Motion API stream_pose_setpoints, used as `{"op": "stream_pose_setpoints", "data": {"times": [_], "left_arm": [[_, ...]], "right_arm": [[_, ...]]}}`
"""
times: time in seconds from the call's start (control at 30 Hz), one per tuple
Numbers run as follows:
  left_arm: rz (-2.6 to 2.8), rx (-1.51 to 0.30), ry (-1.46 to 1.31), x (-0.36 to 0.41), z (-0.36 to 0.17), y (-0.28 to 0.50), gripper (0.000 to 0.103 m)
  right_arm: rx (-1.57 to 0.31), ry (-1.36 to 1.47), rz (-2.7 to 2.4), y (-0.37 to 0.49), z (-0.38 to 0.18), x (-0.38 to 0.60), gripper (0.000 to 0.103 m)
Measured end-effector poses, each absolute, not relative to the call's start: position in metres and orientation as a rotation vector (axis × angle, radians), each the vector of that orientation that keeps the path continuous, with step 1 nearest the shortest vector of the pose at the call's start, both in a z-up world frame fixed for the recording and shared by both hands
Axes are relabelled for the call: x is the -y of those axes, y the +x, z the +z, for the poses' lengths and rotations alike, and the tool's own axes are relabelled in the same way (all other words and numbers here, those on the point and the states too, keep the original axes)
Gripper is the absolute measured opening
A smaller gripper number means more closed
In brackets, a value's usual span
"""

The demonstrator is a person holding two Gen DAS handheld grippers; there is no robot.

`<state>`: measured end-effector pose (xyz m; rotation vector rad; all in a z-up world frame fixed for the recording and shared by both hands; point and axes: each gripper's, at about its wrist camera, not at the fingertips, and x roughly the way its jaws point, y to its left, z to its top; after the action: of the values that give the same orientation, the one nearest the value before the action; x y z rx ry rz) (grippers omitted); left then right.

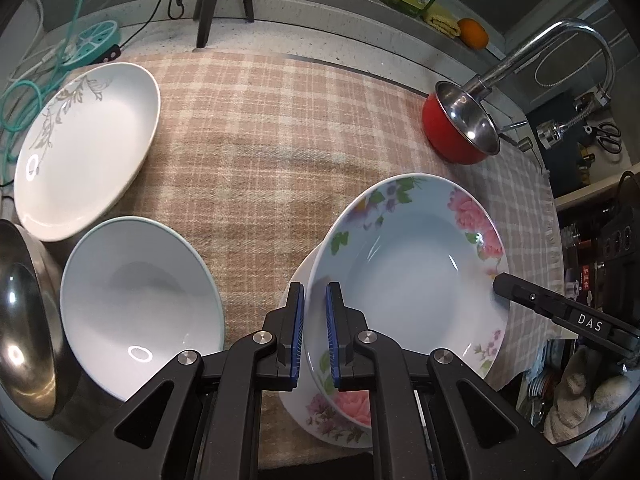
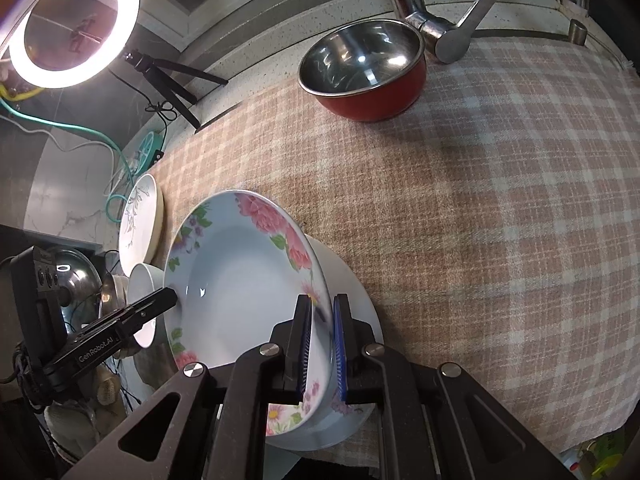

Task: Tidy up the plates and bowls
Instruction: 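Lower the pink-rose plate onto the plain white plate with both tools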

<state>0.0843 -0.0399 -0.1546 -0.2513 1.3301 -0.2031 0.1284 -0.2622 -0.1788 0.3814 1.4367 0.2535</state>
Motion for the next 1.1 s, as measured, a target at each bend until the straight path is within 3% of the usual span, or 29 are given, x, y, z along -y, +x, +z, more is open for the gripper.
{"op": "stream_pose_setpoints", "data": {"times": [1.1], "left_arm": [[-0.189, -1.346, -0.253, 0.038, -0.167, 0.063, 0.009]], "right_arm": [[-1.483, 0.362, 0.252, 0.102, -0.198, 0.260, 0.010]]}}
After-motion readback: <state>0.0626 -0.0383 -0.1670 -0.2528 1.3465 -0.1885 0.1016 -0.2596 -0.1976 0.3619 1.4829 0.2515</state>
